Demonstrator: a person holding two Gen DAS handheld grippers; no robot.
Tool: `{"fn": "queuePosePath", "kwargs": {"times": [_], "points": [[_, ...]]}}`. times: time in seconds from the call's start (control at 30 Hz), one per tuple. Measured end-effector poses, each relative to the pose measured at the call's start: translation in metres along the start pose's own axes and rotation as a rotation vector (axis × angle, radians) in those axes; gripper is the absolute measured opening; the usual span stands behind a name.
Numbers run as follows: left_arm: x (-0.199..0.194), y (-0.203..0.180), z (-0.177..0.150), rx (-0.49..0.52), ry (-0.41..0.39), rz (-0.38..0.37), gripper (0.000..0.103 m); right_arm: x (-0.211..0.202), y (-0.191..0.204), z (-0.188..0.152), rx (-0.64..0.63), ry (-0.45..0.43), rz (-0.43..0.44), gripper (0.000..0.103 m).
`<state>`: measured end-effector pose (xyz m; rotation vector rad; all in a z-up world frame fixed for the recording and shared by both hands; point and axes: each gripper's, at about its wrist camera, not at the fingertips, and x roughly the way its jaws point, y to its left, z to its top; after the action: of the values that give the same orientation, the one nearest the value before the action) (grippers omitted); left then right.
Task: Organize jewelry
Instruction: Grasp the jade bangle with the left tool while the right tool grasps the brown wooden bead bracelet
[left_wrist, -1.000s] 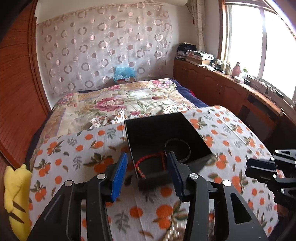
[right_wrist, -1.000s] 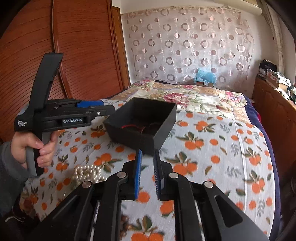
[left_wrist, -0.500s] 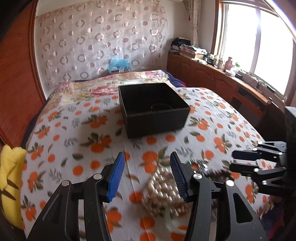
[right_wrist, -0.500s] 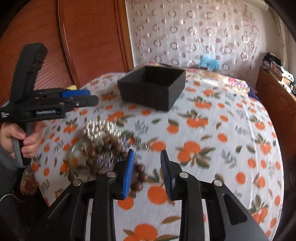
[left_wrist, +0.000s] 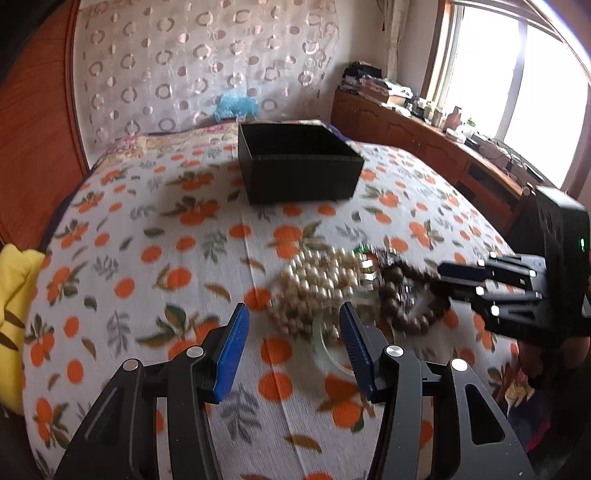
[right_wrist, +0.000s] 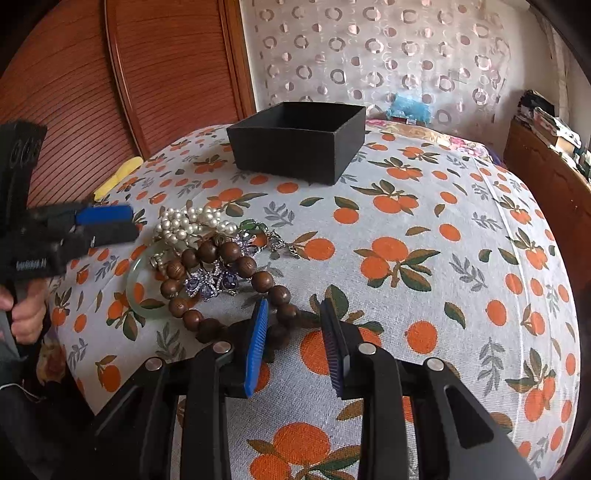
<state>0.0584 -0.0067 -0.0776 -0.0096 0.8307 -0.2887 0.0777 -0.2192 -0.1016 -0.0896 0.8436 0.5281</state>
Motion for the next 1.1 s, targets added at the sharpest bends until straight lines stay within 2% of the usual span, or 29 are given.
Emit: {"fn": "queuePosePath", "kwargs": {"times": [0.13,0.2,0.33,0.37,0.6,0.67,0.77,1.1], "points": [[0.002,-0.003,-0.007,-0.004,0.024,-0.019,0.048,0.000,0.000,0.000,0.000,0.000,0.001,0.032],[0.003,-0.006,-0.008,0.003,0.028,-0.031,0.043,0.000,0.000,0.000,0.001,0.001,-0.001,0.032],[0.008,-0.016,-0.012,0.037,0.057,-0.024,0.021,0.001,0.000,0.000,0.002,0.001,-0.001,0.032],[0.008,-0.017,-0.013,0.044,0.062,-0.017,0.018,0.000,0.000,0.000,0.000,0.001,-0.002,0.032],[0.014,-0.023,-0.015,0.063,0.069,0.013,0.017,0.001,0.000,0.001,-0.001,0.002,-0.003,0.032],[0.013,-0.024,-0.016,0.070,0.067,0.032,0.013,0.001,0.000,0.001,-0.001,0.002,-0.002,0.032],[0.008,-0.017,-0.017,0.037,0.058,0.011,0.007,0.002,0.000,0.001,-0.004,0.006,-0.004,0.032],[-0.025,0.015,-0.016,-0.027,-0.048,0.050,0.007,0.004,0.000,0.003,-0.010,0.025,-0.008,0.033]]}}
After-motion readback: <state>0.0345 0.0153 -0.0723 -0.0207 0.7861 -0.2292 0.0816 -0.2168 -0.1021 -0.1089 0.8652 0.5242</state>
